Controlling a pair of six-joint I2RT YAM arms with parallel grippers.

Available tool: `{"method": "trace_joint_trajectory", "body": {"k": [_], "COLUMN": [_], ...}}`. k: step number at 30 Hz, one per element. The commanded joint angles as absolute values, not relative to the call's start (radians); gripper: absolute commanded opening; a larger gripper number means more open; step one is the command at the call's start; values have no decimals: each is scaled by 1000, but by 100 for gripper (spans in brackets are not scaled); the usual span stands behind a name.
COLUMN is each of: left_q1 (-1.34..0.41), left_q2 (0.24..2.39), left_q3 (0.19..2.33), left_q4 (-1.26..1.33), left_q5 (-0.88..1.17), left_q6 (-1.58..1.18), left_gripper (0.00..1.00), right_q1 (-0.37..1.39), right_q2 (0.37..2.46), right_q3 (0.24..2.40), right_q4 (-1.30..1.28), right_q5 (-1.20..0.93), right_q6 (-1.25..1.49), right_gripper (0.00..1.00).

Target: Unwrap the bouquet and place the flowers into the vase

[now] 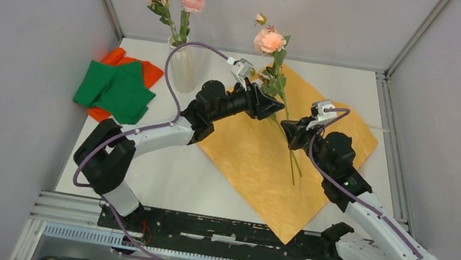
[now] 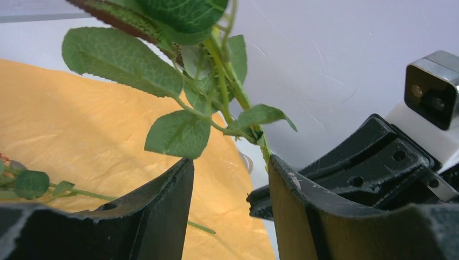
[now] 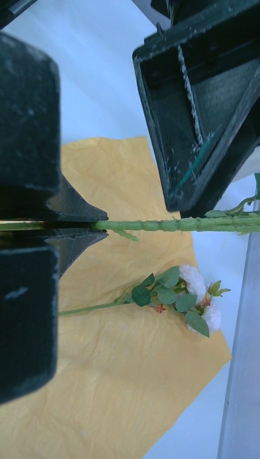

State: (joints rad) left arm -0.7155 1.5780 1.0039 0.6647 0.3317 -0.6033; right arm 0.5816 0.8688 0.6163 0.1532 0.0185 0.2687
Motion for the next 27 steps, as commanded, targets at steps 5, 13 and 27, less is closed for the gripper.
{"method": "trace_joint_trajectory", "body": {"k": [5,13,27], "left_q1": [-718,-711,-695], "left_q2": [1719,1706,1670], "left_q3": [1099,1065,1110], "left_q4": [863,947,874], "left_q5": [430,453,457], "left_q6": [-779,-826,-786], "left_gripper": [60,60,61], "right_q1": [585,585,585], "right_q2": [863,853,854], "right_q3": [595,579,554], "right_q4": [217,205,249], "right_q5": [3,40,3], "right_q6": [284,271,296], "right_gripper": [0,0,0]}}
